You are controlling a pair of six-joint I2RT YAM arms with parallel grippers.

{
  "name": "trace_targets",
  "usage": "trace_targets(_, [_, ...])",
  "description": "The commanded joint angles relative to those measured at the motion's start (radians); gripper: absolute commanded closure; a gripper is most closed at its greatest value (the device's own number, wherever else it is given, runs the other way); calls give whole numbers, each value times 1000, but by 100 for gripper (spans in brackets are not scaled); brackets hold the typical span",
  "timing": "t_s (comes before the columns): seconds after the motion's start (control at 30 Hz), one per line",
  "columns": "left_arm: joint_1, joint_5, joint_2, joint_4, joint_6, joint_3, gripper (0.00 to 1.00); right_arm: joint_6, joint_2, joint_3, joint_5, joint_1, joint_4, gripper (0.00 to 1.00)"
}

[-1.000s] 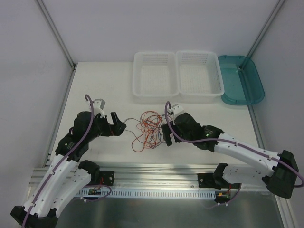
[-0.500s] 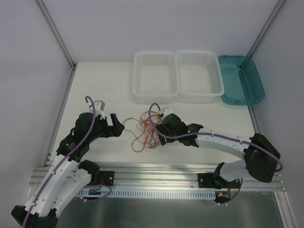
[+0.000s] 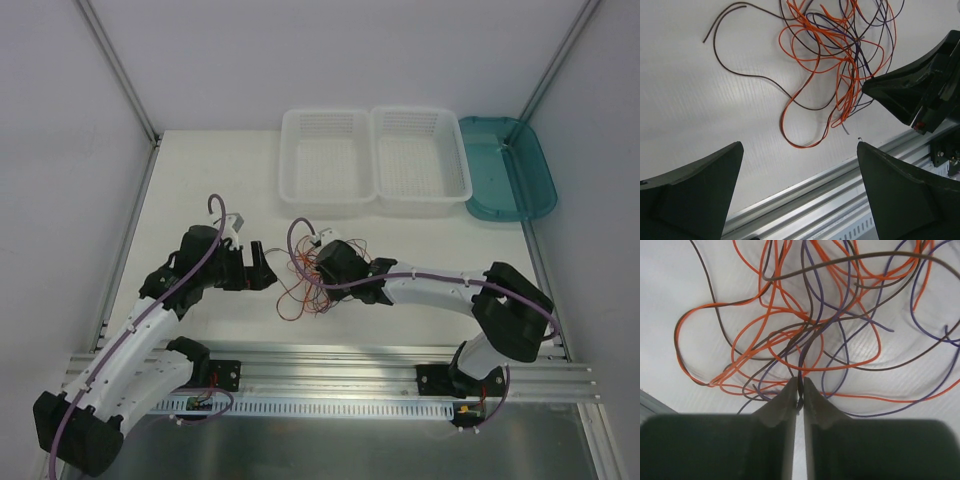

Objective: Untangle the cables

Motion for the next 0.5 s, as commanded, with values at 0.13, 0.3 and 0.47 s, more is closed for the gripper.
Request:
trace_targets(0.13, [-77, 44, 116, 99, -103, -4, 1, -12, -170, -45, 113, 3, -32, 99])
trace_targets(0.3, [-270, -107, 280, 181, -162, 39, 1, -17, -248, -80, 93, 2, -32, 99])
trace_targets(0.47, [-315, -119, 429, 326, -241, 62, 4, -8, -302, -116, 96, 2, -20, 99])
